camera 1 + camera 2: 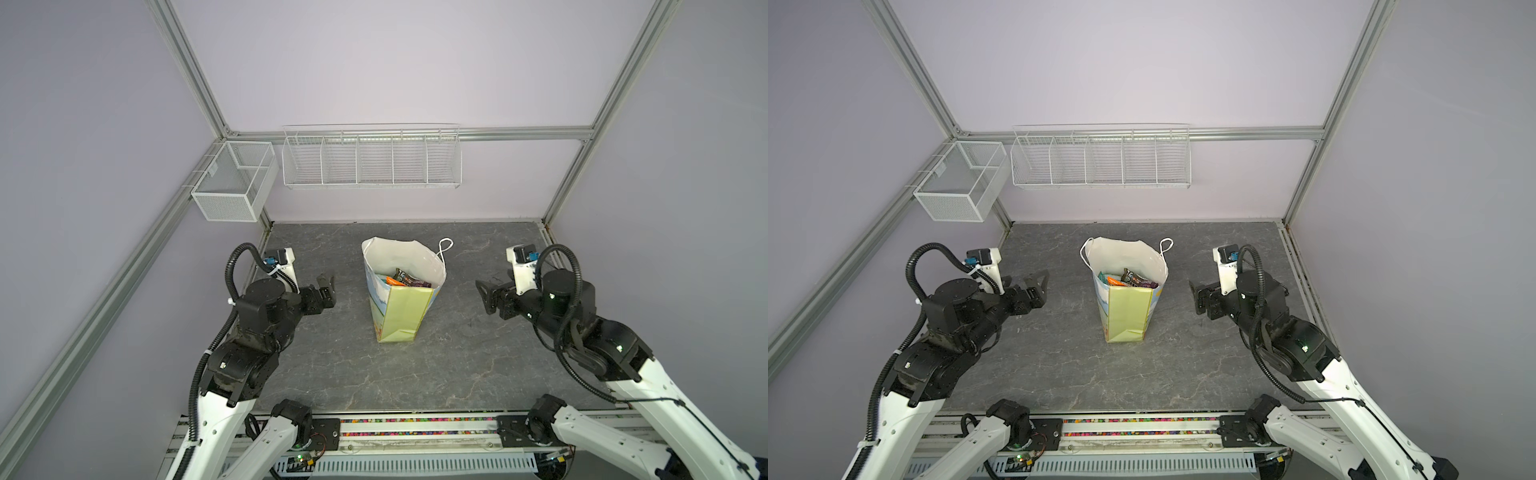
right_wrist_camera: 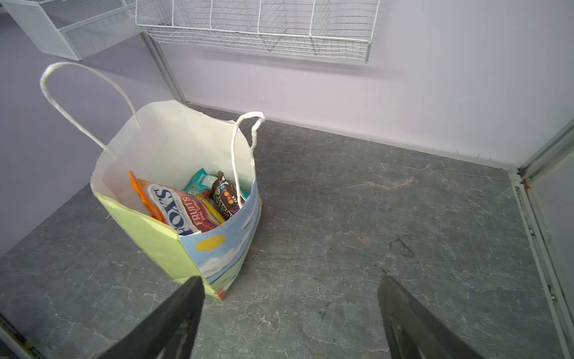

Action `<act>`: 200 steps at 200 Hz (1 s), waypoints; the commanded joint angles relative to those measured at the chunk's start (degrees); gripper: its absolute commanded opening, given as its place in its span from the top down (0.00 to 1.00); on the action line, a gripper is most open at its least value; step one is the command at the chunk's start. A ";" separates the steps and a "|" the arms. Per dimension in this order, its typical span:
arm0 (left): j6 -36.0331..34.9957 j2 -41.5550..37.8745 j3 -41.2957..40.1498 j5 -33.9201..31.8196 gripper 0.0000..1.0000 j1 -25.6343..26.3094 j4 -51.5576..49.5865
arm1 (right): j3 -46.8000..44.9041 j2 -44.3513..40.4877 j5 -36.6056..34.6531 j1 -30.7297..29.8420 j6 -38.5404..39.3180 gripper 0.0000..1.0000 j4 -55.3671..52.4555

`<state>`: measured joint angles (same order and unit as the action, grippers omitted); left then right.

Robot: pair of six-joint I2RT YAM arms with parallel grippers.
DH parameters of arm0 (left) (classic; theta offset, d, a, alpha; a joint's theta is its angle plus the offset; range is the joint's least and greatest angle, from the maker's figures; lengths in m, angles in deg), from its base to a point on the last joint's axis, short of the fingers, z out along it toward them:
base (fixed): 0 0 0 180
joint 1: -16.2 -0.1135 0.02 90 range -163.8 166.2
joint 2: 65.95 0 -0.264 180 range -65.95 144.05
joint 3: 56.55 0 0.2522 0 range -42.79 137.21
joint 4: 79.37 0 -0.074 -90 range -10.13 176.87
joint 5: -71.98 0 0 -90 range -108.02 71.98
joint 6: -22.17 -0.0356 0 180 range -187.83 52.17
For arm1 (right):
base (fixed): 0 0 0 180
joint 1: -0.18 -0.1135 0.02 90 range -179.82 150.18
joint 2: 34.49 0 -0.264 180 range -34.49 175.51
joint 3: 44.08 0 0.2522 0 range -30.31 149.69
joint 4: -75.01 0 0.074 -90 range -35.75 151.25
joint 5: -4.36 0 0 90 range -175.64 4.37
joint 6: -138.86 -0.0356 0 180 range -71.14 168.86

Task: Place the snacks into the paper bag
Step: Reset both arms

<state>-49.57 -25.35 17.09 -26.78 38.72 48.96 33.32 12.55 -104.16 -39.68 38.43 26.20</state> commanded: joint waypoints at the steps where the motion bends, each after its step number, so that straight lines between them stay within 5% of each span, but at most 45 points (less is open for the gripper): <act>1: -1.34 -1.50 -2.35 -3.14 0.00 -0.20 2.93 | -1.66 -1.22 -5.47 -0.18 1.65 0.09 -0.71; 62: -3.13 -5.83 -9.50 -9.12 0.00 -0.20 7.23 | -8.58 -5.59 -14.79 -0.17 1.57 0.00 1.06; 81: -3.81 -7.17 -11.95 -10.69 0.00 -0.19 8.65 | -11.15 -7.11 -16.61 -0.19 1.99 0.12 2.16; 200: -4.99 -9.40 -19.99 -17.52 0.00 -0.20 10.97 | -23.50 -14.30 -23.59 -0.13 0.69 0.12 4.58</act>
<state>-53.57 -34.09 -1.75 -41.83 38.72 58.86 11.75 0.44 -125.14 -39.68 38.82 28.65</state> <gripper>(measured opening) 0.996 0.883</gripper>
